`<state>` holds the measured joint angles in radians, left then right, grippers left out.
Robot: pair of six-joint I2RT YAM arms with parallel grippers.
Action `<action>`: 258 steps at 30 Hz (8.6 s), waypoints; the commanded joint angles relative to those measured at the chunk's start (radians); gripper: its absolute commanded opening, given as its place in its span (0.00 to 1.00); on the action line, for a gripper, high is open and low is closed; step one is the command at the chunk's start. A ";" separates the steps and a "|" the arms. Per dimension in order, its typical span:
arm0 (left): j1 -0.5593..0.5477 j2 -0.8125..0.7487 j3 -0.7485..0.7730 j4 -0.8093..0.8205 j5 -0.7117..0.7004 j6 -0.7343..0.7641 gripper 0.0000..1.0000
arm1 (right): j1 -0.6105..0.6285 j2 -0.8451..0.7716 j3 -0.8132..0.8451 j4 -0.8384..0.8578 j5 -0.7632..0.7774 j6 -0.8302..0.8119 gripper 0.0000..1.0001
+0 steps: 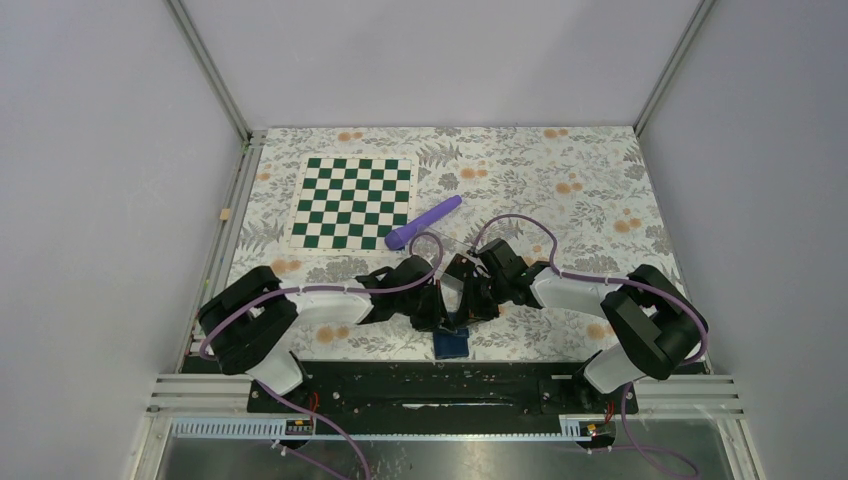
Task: Put the credit cards into the card holder
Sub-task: Close the card holder at the center of the board.
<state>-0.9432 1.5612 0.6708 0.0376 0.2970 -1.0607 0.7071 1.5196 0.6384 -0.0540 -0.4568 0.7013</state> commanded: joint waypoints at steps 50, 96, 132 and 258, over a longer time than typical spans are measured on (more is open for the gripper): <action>-0.035 0.040 0.053 -0.199 -0.081 0.056 0.00 | 0.068 -0.091 -0.038 -0.020 0.037 -0.052 0.00; -0.040 -0.042 0.013 -0.172 -0.087 0.032 0.00 | 0.158 -0.166 0.105 -0.206 0.277 -0.077 0.00; -0.066 -0.036 0.006 -0.154 -0.053 -0.014 0.00 | 0.160 0.083 0.168 -0.285 0.304 -0.106 0.00; -0.128 0.149 0.418 -0.379 -0.022 0.366 0.00 | -0.121 -0.110 -0.151 0.008 -0.016 -0.055 0.00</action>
<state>-1.0904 1.7569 1.0962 -0.4149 0.2695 -0.7002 0.5724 1.3701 0.4831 -0.0307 -0.4839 0.6895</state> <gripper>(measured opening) 0.010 0.016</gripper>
